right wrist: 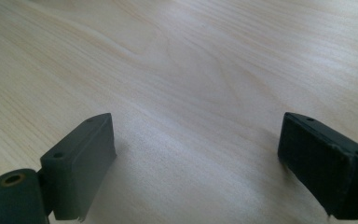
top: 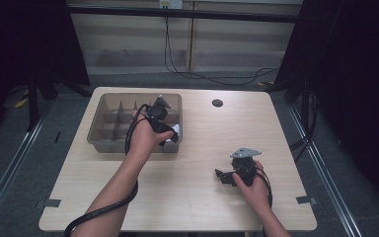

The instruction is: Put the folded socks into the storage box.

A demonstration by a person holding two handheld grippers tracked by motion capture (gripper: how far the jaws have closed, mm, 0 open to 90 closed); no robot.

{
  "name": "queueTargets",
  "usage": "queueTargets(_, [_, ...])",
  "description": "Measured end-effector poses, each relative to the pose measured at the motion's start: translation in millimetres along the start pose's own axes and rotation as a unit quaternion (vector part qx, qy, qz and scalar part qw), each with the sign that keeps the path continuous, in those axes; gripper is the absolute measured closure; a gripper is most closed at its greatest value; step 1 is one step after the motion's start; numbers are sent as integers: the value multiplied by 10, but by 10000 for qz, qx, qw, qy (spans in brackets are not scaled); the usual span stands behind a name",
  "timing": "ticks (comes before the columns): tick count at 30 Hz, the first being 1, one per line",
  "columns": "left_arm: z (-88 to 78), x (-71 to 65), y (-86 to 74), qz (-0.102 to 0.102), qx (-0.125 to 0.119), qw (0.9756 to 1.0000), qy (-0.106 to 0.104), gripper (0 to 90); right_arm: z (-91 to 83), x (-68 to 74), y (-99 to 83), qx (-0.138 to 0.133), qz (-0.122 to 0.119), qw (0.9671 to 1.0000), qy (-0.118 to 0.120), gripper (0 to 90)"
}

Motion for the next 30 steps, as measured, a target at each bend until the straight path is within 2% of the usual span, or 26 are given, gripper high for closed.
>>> queueTargets(8, [-91,15,-43,-4,-74,10000,-9,299,0,0,0,0,2,10000,1,105])
queueTargets(19, [-120,92,-278,-89,-62,9999,-125,288,0,1,0,5,0,10000,10,105])
queueTargets(27, [-118,158,-435,-231,-28,9996,-148,284,-4,0,-3,13,-18,10000,17,105])
queueTargets(30, [-132,170,-479,-219,-33,9997,-132,286,-5,1,-4,21,-9,10000,15,105])
Point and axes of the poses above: each handheld gripper's, and its own axes: z roughly forward along the jaws, y roughly out of its top, x roughly to its left, the point moved 4 cm from there along z, roughly forward along the jaws, and after that the axes turned 6 degrees about -y, right-handed, at the moved point
